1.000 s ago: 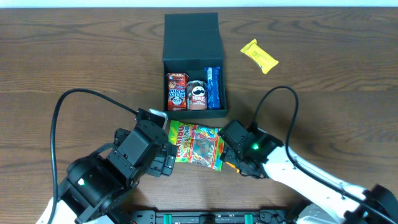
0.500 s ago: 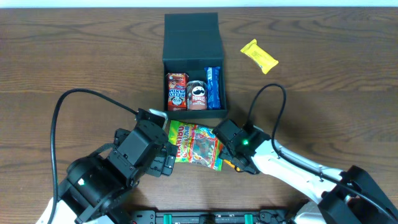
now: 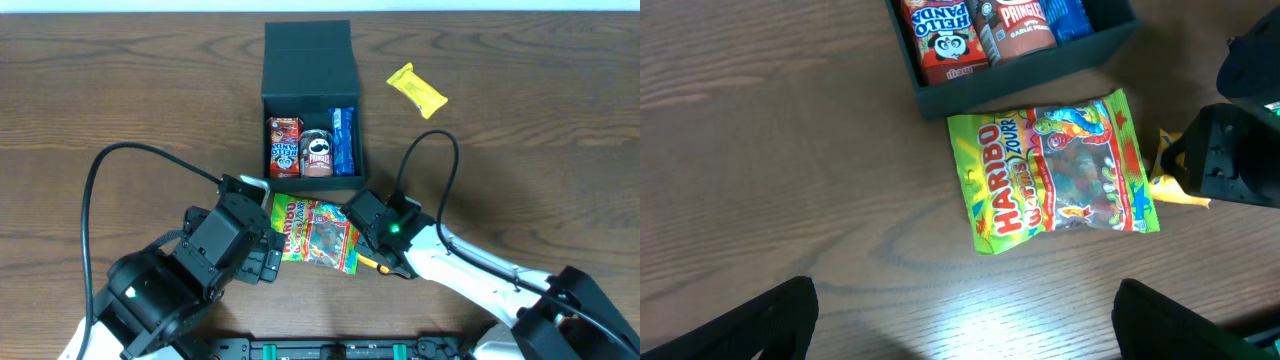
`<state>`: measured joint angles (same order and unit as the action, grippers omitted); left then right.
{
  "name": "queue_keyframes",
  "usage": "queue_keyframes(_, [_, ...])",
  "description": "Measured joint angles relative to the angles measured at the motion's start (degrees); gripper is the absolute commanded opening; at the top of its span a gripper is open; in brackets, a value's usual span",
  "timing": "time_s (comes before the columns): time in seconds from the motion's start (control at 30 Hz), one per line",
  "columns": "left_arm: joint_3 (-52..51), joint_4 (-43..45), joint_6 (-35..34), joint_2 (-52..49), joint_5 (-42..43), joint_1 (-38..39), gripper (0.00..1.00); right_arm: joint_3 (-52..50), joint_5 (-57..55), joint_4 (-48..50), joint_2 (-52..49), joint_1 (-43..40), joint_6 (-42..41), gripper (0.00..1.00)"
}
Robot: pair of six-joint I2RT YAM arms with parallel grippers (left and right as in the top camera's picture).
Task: Pack container
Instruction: 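Grasp the small yellow snack beside the Haribo bag with the right gripper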
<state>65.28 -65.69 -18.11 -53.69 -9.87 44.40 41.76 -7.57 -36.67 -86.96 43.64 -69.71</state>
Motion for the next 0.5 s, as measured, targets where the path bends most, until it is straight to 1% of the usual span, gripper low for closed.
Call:
queue_keyframes(0.27, [0.0,0.0,0.0,0.0,0.0,0.0,0.95,0.0,0.0,0.0,0.6,-0.5,3.8,0.25])
queue_keyframes(0.5, [0.0,0.0,0.0,0.0,0.0,0.0,0.95,0.5,0.1,-1.4,4.6,-3.1,10.6,0.24])
